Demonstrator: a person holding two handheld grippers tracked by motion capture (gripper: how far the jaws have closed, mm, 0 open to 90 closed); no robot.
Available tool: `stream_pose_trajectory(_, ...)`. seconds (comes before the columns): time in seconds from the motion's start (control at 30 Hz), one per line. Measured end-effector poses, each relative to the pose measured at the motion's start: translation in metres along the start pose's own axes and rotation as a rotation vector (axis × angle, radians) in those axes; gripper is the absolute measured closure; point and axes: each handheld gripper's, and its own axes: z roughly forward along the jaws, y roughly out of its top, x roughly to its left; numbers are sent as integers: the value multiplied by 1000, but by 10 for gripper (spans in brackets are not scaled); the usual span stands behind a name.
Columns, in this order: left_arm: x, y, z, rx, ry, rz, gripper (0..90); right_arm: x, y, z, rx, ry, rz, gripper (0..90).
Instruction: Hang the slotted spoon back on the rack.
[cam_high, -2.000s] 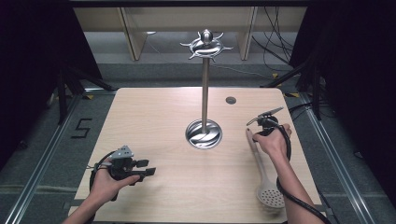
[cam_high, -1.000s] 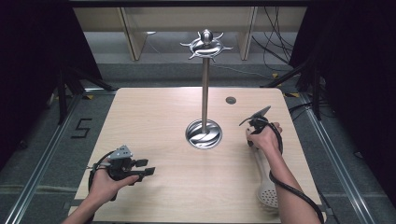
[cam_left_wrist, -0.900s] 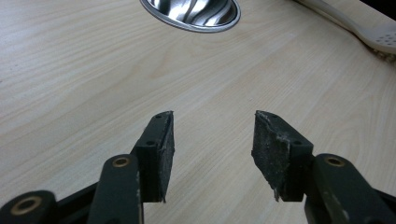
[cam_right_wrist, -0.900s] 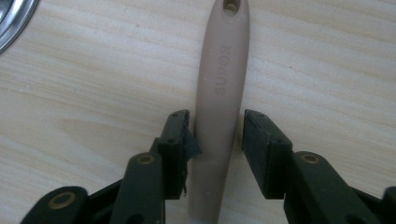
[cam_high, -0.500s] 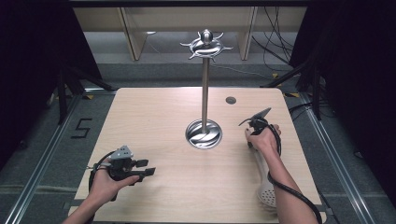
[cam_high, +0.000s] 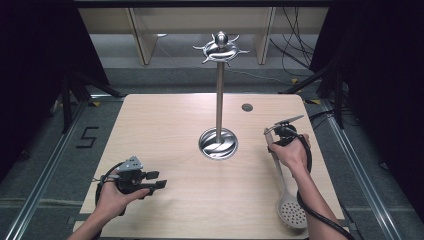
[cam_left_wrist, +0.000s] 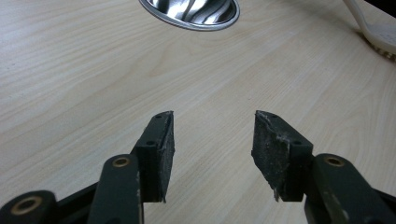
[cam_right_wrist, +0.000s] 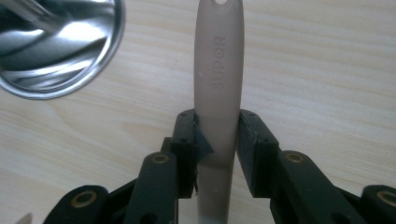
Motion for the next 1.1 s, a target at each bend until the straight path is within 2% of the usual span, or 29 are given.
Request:
stream_pose_trajectory(0.03,0,0,0,1,1,-1,478,-1,-2,-4,-31,12,-34,701)
stream_pose_trajectory(0.1,0,0,0,-3,0,17,478,-1,-4,-10,-54,9,-56,702)
stream_pose_trajectory(0.13,0,0,0,-3,0,14,478,1,-6,-16,-64,18,-37,702)
stream_pose_trajectory(0.27,0,0,0,-12,-1,9,479,2,-13,-28,-113,32,-12,703)
stream_pose_trajectory(0.3,0,0,0,-11,0,9,478,0,-15,-30,-151,53,-44,703)
stream_pose_trajectory(0.4,0,0,0,-3,3,7,479,-1,-21,-37,-198,75,-57,703)
stream_pose_trajectory(0.5,-1,-1,0,-8,9,13,479,-1,-27,-45,-244,85,-49,703)
stream_pose_trajectory(0.57,-1,-1,1,-11,9,14,479,-1,-31,-50,-248,85,-51,703)
stream_pose_trajectory(0.67,-1,-1,0,-7,14,15,479,0,-37,-55,-298,93,-72,703)
stream_pose_trajectory(0.7,-1,-1,1,-7,13,16,478,0,-39,-56,-326,110,-79,703)
stream_pose_trajectory(0.73,-1,-1,1,-7,14,15,479,3,-41,-58,-332,117,-60,703)
stream_pose_trajectory(0.77,-1,-1,1,-12,13,10,479,1,-43,-60,-361,106,-108,702)
stream_pose_trajectory(0.83,-1,-1,1,-7,13,17,479,3,-47,-63,-370,138,-91,702)
stream_pose_trajectory(0.87,-2,-1,1,-6,13,16,479,1,-48,-64,-395,123,-142,702)
stream_pose_trajectory(0.9,-2,-1,1,-6,14,15,478,4,-50,-64,-396,141,-101,702)
stream_pose_trajectory(0.93,-2,-1,1,-6,14,12,479,1,-51,-65,-408,133,-154,702)
stream_pose_trajectory(0.97,-2,-1,1,-5,14,13,478,1,-52,-67,-414,136,-167,701)
stream_pose_trajectory(1.0,-2,-1,0,-2,19,13,479,4,-53,-68,-409,146,-141,701)
stream_pose_trajectory(1.07,-2,-1,1,-17,6,9,479,7,-55,-70,-410,141,-131,702)
stream_pose_trajectory(1.1,-2,-1,0,-7,2,10,479,8,-56,-70,-430,143,-130,702)
